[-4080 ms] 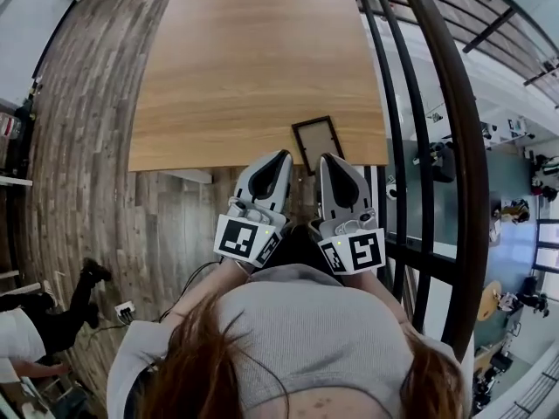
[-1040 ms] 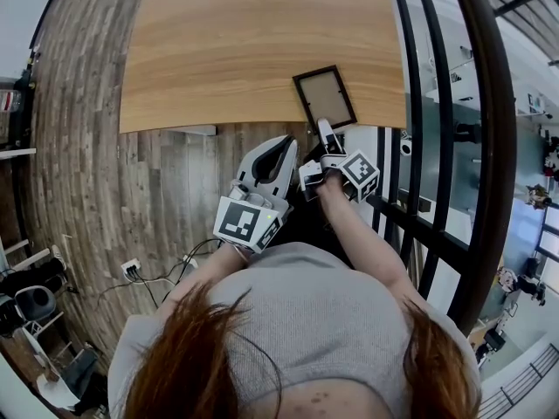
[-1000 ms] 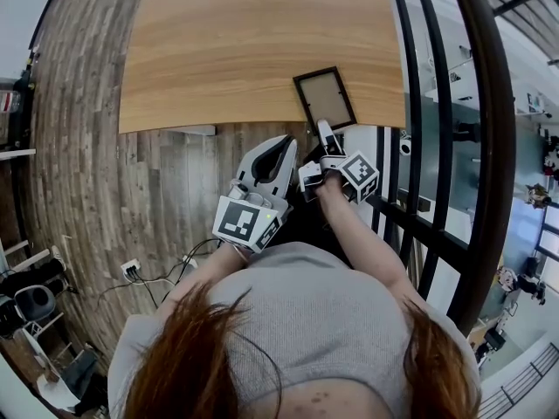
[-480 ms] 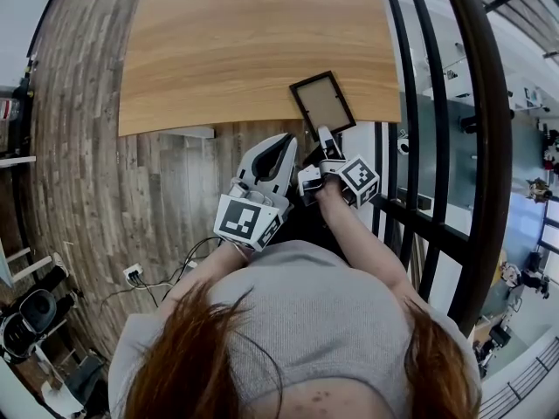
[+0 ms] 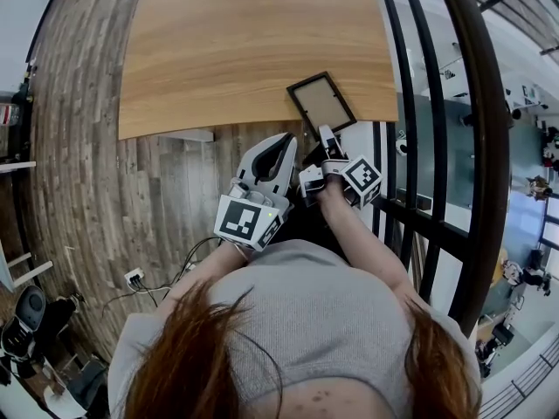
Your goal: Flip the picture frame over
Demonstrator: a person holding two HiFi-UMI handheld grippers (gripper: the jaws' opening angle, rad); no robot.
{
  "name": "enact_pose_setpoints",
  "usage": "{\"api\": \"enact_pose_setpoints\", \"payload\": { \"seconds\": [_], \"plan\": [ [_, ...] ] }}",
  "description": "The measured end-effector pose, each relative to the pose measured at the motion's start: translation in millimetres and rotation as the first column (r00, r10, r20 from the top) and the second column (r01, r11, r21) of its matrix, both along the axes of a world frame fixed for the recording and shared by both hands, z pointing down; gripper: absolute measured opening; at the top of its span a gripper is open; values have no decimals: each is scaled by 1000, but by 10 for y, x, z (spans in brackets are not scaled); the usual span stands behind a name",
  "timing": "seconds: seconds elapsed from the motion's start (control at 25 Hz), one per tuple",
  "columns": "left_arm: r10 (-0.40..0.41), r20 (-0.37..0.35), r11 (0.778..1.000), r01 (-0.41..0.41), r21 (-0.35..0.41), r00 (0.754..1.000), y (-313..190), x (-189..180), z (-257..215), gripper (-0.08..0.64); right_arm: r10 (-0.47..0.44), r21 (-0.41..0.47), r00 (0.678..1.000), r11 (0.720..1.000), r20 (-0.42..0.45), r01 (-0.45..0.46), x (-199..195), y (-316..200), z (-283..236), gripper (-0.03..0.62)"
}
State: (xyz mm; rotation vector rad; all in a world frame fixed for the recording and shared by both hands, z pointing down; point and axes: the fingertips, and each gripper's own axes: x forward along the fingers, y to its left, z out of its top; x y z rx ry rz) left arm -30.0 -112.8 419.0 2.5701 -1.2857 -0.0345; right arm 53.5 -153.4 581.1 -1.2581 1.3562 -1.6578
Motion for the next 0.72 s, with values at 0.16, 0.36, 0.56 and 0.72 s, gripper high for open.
{"api": "enact_pose_setpoints", "payload": {
  "seconds": [0.16, 0.36, 0.56, 0.72],
  "plan": [
    [10, 4, 1000, -10, 4, 1000, -11, 6, -18, 6, 16, 30, 999, 999, -42, -15, 78, -56, -114, 84],
    [11, -1, 1000, -11, 4, 1000, -22, 16, -17, 6, 13, 82, 990, 997, -142, -2, 198, -125, -276, 84],
    [9, -4, 1000, -9, 13, 1000, -66, 44, -47, 6, 1, 127, 950, 991, -312, 41, 361, -223, -459, 83],
    [9, -3, 1000, -9, 11, 1000, -85, 63, -43, 6, 3, 162, 897, 984, -443, 77, 477, -300, -602, 83]
  ]
}}
